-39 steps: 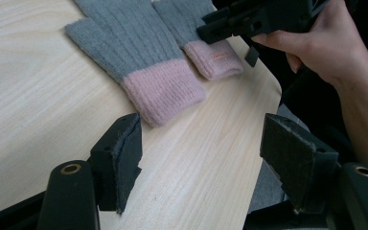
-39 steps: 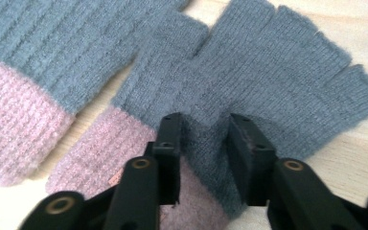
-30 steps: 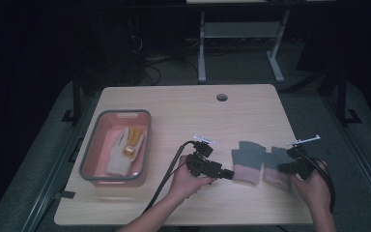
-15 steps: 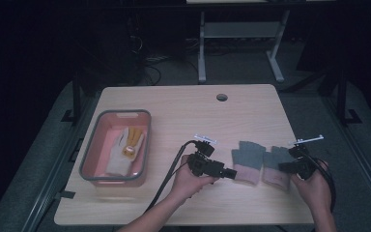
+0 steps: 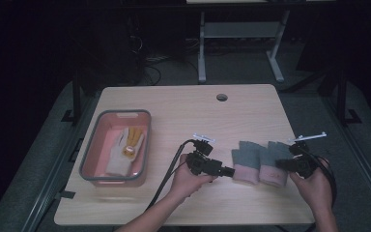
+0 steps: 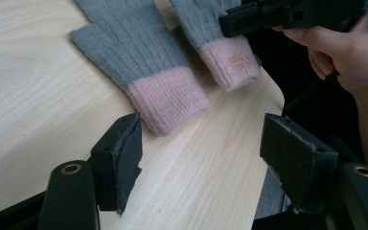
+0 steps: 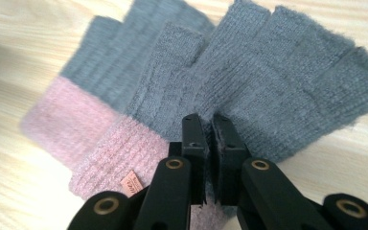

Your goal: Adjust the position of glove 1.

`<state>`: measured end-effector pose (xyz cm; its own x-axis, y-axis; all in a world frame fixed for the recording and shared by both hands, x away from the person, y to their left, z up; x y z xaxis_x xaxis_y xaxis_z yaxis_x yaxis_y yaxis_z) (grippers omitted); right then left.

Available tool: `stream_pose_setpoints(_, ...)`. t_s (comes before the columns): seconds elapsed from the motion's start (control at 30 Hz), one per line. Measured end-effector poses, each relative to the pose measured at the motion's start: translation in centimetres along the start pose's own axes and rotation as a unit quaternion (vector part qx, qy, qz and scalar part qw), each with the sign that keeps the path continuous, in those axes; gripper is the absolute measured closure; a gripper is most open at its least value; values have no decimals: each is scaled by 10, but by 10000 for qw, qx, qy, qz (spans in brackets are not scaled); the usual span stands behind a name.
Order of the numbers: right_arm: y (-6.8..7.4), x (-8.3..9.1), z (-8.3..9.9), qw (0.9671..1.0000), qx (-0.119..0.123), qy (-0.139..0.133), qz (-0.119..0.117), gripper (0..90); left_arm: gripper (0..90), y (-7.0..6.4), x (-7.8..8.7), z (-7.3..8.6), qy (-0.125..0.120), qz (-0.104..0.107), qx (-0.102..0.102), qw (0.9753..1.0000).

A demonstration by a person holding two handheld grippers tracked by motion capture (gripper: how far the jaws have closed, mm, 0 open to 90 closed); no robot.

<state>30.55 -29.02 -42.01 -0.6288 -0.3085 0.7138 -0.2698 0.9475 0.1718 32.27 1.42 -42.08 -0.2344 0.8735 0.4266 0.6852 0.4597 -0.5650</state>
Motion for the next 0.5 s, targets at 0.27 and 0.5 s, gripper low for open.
stream_pose_setpoints(0.27,20,0,-11,9997,52,-71,-207,856,313,2,1,-1,-57,-36,7,10000)
stream_pose_setpoints(0.5,38,-13,-21,9996,111,48,-265,854,313,3,1,-2,-77,-65,6,9999)
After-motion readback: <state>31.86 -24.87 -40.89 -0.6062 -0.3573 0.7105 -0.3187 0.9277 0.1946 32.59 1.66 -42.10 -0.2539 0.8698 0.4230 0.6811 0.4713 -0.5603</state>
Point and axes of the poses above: each handheld gripper's, and its own axes: x roughly backward along the jaws, z roughly out of its underside, y roughly to its left, the point moved 1 cm from there along -x, roughly forward along the jaws, and after that the axes turned 14 degrees about -y, right-handed, at the moved point
